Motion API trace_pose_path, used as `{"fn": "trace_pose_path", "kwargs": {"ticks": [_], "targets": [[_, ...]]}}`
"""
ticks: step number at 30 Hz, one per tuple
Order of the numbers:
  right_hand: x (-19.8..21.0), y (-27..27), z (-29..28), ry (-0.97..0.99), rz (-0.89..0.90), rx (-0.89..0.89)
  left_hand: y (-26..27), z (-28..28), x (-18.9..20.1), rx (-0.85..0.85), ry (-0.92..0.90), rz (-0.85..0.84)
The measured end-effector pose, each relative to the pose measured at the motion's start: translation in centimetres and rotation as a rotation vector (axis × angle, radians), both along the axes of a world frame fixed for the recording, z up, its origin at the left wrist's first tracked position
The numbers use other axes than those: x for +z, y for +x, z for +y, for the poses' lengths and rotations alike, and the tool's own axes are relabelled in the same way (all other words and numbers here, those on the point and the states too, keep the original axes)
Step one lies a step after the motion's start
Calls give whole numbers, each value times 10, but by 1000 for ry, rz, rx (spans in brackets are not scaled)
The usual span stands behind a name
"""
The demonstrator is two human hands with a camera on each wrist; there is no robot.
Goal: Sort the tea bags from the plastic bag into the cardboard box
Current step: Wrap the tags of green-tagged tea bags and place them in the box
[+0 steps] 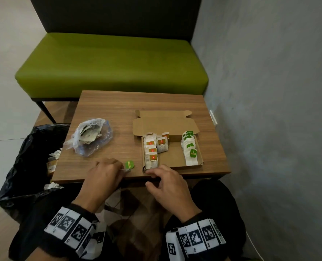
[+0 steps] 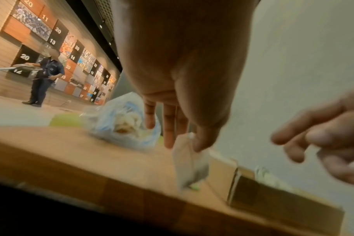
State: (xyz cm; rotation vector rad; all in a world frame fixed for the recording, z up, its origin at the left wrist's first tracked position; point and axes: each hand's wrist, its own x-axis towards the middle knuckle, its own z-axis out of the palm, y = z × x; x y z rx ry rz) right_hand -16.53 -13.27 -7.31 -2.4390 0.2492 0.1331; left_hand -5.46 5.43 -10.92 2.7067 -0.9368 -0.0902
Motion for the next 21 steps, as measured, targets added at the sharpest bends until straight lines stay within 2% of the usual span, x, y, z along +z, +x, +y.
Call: {"fn": "trace_pose_path", "kwargs": {"ticks": [7,9,11,13,14,17,21], "targets": [[1,-8,-1,110,-79,34,-16,-20,66,-337,-60,88],[0,-15,-2,238,-142,18,-22,-21,78,-367,-139,121],[-1,-25,-4,421,-199,-39,-31,-23,83,-302,-349,224],[-2,-34,-7,567,-214,-120,-40,-26,82,-144,-601,366],[-2,-38,-9,625,-227,-163,-44,-28,82,-67,-671,452],[-2,-45,-13,747,-260,-249,-58,-37,77,11,-714,696],[1,-51,-16,805,-239,-246,-69,-45,72,59,-772,767]]}}
